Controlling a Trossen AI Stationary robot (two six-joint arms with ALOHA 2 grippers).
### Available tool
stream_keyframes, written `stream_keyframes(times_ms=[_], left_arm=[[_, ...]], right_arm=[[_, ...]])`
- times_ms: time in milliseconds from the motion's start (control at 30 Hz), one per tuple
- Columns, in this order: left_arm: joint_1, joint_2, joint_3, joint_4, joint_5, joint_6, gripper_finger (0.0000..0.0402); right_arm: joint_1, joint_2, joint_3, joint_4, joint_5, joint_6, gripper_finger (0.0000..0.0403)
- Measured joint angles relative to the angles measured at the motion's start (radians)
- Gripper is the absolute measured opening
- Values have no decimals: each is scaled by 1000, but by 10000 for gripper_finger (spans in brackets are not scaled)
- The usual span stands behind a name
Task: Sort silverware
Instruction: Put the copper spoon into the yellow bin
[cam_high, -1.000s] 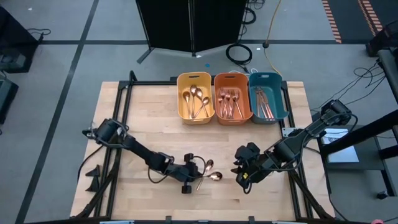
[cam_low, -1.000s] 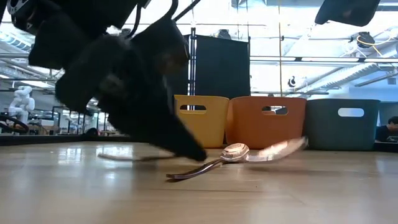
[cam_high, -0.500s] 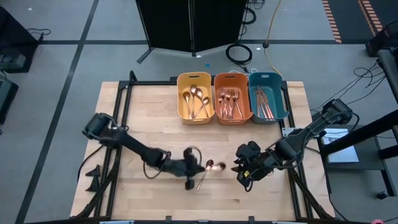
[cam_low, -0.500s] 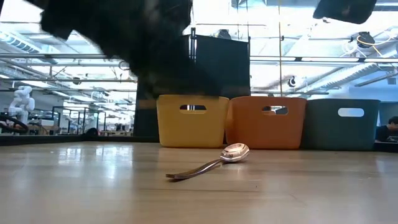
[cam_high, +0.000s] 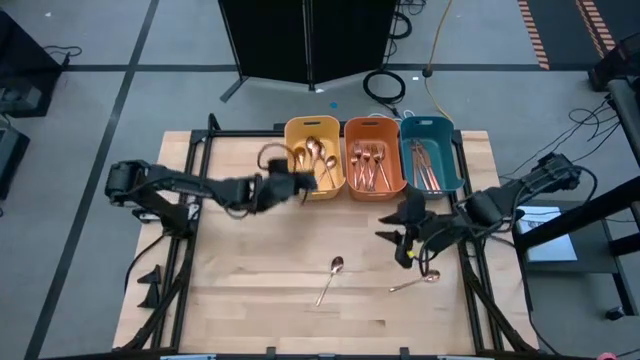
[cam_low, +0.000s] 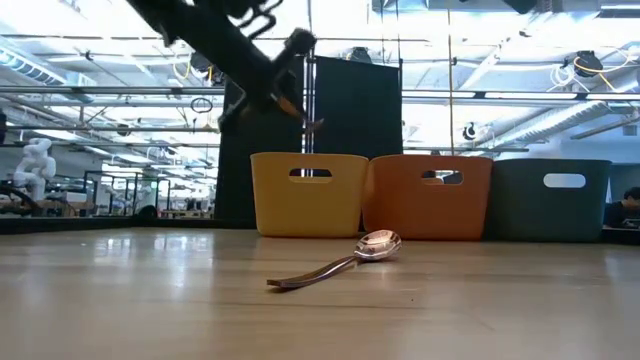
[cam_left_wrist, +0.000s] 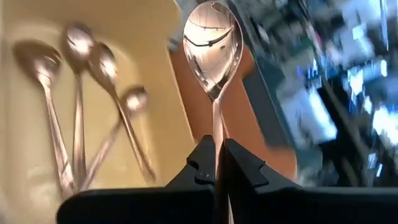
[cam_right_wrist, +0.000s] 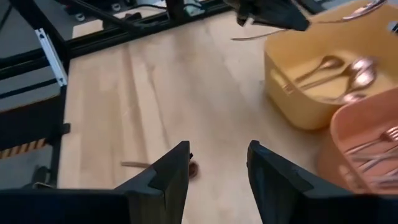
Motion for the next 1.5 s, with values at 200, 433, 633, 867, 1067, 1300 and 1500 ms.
stream_keyframes(times_ms=[200, 433, 633, 867, 1067, 1300, 1500], left_arm=[[181, 16, 0, 18, 138, -41, 8], [283, 15, 0, 24, 253, 86, 12], [342, 15, 0, 48, 328, 85, 59], [387, 15, 0, 46, 399, 84, 102], [390, 15, 0, 107, 445, 145, 104], [337, 14, 0, 369, 565, 246, 105], [189, 14, 1, 550, 585, 423, 105]], right_arm=[[-46, -20, 0, 0, -8, -50, 148], [-76, -19, 0, 4, 7, 27, 148], [-113, -16, 0, 25, 46, 80, 148], [-146, -16, 0, 64, 46, 90, 148], [-155, -16, 0, 70, 42, 117, 148], [-154, -16, 1, 69, -125, 69, 148], [-139, -16, 2, 46, -382, 14, 148]])
